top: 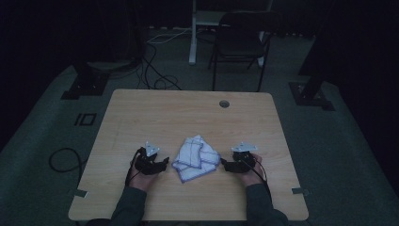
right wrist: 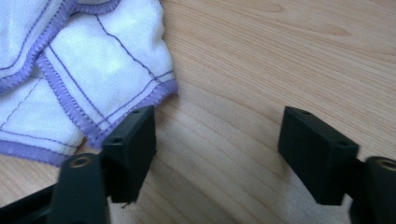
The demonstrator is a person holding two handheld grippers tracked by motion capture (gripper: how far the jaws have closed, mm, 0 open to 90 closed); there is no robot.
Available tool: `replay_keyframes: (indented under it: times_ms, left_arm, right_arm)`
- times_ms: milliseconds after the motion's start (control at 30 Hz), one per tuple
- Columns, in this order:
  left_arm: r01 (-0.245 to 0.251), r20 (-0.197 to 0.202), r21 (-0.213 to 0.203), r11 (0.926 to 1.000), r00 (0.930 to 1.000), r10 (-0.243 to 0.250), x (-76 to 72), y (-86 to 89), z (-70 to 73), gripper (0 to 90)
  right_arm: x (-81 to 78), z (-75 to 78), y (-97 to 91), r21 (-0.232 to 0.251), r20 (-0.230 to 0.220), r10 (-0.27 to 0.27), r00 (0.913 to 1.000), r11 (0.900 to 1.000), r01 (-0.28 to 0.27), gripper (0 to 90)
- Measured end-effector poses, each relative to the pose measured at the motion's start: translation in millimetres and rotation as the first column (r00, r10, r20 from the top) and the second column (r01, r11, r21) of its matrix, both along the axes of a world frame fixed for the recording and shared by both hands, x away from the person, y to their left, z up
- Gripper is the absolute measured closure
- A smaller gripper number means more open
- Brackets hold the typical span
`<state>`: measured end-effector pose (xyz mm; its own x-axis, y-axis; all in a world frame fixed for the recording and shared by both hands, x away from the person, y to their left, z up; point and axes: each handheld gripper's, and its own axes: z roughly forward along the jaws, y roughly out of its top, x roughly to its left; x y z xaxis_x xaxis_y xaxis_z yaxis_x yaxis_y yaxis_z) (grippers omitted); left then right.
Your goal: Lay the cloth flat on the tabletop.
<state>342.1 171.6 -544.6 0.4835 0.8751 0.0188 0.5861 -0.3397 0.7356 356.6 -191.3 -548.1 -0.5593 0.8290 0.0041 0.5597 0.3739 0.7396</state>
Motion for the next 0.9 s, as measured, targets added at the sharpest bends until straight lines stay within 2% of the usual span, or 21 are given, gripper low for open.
replay_keyframes:
  times_ms: [167, 200, 233, 267, 300, 333, 400, 467, 533, 600, 733, 900]
  left_arm:
    - [0.007, 0.002, -0.003, 1.0, 1.0, -0.007, -0.8, -0.5, 0.0, 42.3]
    - [0.008, 0.001, -0.002, 1.0, 1.0, -0.008, -1.2, -0.5, 0.4, 42.3]
    - [0.009, -0.001, 0.0, 1.0, 1.0, -0.009, -1.7, -0.3, 1.0, 46.0]
    - [0.009, -0.004, 0.001, 1.0, 0.9999, -0.009, -2.1, 0.2, 1.5, 48.1]
    - [0.009, -0.004, 0.001, 1.0, 0.9999, -0.009, -2.1, 0.2, 1.5, 50.9]
    - [0.009, -0.008, 0.001, 1.0, 0.9999, -0.009, -2.3, 0.9, 2.3, 50.9]
    - [0.008, -0.015, 0.003, 1.0, 0.9999, -0.007, -2.4, 1.5, 3.5, 57.3]
    - [0.01, -0.024, 0.008, 0.9999, 0.9997, -0.009, -2.7, 1.9, 4.5, 58.5]
    - [0.01, -0.022, 0.014, 0.9999, 0.9997, -0.009, -3.9, 1.9, 5.9, 58.5]
    - [0.015, -0.011, 0.003, 0.9999, 0.9998, -0.015, -6.1, 2.1, 9.4, 58.6]
    - [0.043, 0.024, -0.01, 0.999, 0.9988, -0.042, -11.5, -1.6, 20.5, 59.7]
    - [0.101, 0.06, -0.028, 0.9945, 0.9933, -0.099, -17.2, -14.4, 35.8, 61.0]
  right_arm:
    - [-1.4, 2.6, -1.0, -0.008, -0.007, -0.016, 0.9998, 0.9998, 0.016, 37.7]
    - [-1.4, 2.6, -1.0, -0.008, -0.007, -0.016, 0.9998, 0.9998, 0.016, 41.7]
    - [-3.5, 3.9, -0.6, -0.013, -0.007, -0.012, 0.9999, 0.9998, 0.012, 49.9]
    - [-4.6, 4.4, 0.1, -0.013, -0.002, -0.005, 1.0, 0.9999, 0.005, 51.7]
    - [-4.6, 4.4, 0.1, -0.013, -0.002, -0.005, 1.0, 0.9999, 0.005, 51.7]
    - [-6.6, 5.8, 1.5, -0.016, 0.012, 0.004, 0.9999, 0.9999, -0.004, 53.0]
    - [-10.6, 9.6, 4.0, -0.008, 0.041, 0.017, 0.999, 0.9998, -0.017, 54.7]
    - [-13.5, 12.2, 4.9, -0.005, 0.057, 0.017, 0.9982, 0.9999, -0.016, 55.2]
    - [-16.0, 14.5, 4.5, 0.018, 0.063, 0.022, 0.9978, 0.9996, -0.023, 56.8]
    - [-19.1, 17.2, 4.2, 0.051, 0.064, 0.033, 0.9974, 0.998, -0.036, 58.6]
    - [-25.5, 22.6, 7.7, 0.076, 0.086, 0.047, 0.9952, 0.9957, -0.054, 64.4]
    - [-30.4, 22.2, 17.5, 0.067, 0.089, 0.081, 0.9928, 0.994, -0.087, 71.9]
